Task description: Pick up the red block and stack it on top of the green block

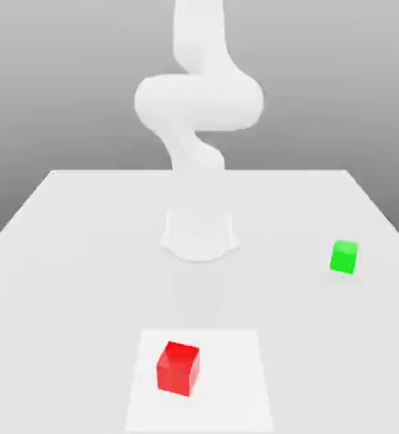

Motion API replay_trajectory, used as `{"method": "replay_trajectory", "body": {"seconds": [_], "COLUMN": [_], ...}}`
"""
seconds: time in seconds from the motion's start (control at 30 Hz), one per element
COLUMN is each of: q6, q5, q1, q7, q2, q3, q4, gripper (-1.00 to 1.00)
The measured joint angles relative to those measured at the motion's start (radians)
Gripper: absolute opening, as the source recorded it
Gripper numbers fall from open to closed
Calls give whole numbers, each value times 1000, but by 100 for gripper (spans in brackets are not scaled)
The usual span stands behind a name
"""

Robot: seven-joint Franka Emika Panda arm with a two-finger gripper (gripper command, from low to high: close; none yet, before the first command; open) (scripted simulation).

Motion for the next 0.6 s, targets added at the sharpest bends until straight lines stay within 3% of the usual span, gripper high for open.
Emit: {"method": "replay_trajectory", "body": {"seconds": [0.6], "q6": [345], "q5": [-14], "q1": [-74], "q7": [175], "q2": [659], "q3": [14], "q4": [-289], "gripper": [0]}}
